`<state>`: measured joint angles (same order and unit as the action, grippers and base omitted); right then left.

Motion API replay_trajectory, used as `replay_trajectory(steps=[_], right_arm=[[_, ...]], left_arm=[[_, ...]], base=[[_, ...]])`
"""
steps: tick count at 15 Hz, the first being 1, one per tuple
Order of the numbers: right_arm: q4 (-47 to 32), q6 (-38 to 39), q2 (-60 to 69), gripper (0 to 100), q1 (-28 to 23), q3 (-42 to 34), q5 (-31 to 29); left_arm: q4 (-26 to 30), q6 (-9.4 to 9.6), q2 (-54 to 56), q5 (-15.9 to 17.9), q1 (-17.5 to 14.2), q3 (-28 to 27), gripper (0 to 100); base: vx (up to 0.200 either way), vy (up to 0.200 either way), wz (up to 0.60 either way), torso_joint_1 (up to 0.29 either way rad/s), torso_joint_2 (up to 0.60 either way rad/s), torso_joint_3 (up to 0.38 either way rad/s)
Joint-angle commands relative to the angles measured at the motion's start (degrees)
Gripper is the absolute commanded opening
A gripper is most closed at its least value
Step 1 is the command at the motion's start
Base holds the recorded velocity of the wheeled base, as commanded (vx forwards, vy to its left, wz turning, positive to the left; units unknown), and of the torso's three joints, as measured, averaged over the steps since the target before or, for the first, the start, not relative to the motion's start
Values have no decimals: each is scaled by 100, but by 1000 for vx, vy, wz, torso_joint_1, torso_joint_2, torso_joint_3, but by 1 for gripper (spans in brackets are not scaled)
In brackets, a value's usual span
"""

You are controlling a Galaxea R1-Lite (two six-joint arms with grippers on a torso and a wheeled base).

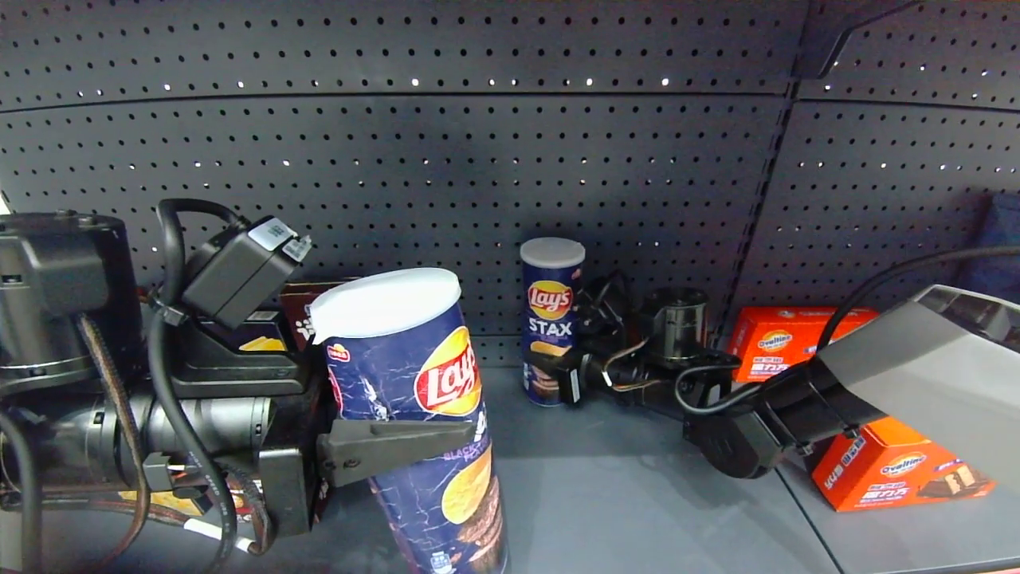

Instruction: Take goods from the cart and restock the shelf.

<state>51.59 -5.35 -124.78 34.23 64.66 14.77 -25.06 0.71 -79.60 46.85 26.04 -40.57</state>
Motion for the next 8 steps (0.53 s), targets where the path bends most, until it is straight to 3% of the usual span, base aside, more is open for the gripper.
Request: replay_trajectory(steps=[1,5,8], right_arm=[[-17,-1,534,0,22,-463,-1],[-17,8,1299,0,119,-1245,-10],[185,25,2160,0,400,-2388,-10]], left_arm=[[2,0,15,0,-2,14,0],[2,0,24,0,-11,14,0],[-7,0,33,-97,-2,-4,0]], base=[[0,0,0,0,0,0],[0,0,0,0,0,0],[0,0,0,0,0,0]])
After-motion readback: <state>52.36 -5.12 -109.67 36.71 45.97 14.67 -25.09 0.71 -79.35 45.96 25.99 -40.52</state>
